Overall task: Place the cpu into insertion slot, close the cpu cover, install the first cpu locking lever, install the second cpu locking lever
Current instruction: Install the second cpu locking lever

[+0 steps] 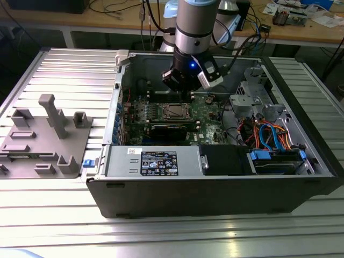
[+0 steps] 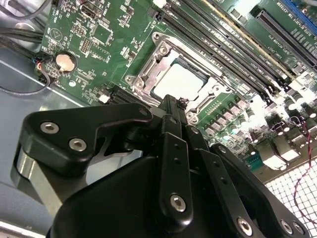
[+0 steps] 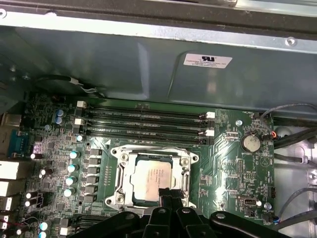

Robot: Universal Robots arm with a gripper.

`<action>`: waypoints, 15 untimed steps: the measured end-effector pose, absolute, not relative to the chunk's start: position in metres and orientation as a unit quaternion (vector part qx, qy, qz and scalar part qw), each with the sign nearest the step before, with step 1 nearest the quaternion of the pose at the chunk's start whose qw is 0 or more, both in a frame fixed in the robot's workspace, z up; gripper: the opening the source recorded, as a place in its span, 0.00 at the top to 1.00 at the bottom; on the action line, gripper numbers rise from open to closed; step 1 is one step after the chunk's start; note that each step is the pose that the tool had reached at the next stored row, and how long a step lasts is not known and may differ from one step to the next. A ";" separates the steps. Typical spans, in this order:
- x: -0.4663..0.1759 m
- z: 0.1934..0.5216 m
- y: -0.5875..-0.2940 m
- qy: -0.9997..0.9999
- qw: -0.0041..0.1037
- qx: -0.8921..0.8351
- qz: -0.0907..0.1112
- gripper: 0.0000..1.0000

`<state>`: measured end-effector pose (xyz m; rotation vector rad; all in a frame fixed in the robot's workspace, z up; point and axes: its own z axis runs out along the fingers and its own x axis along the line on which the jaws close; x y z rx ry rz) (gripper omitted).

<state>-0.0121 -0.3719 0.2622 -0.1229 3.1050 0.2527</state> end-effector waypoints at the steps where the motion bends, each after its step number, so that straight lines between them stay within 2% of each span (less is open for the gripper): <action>1: -0.012 0.262 -0.372 0.996 0.012 -0.039 0.081 0.89; 6: -0.012 0.262 -0.374 0.996 0.012 -0.039 0.080 0.89; 9: -0.012 0.262 -0.375 0.997 0.011 -0.040 0.069 0.89; 15: -0.012 0.262 -0.377 0.997 0.011 -0.040 0.069 0.89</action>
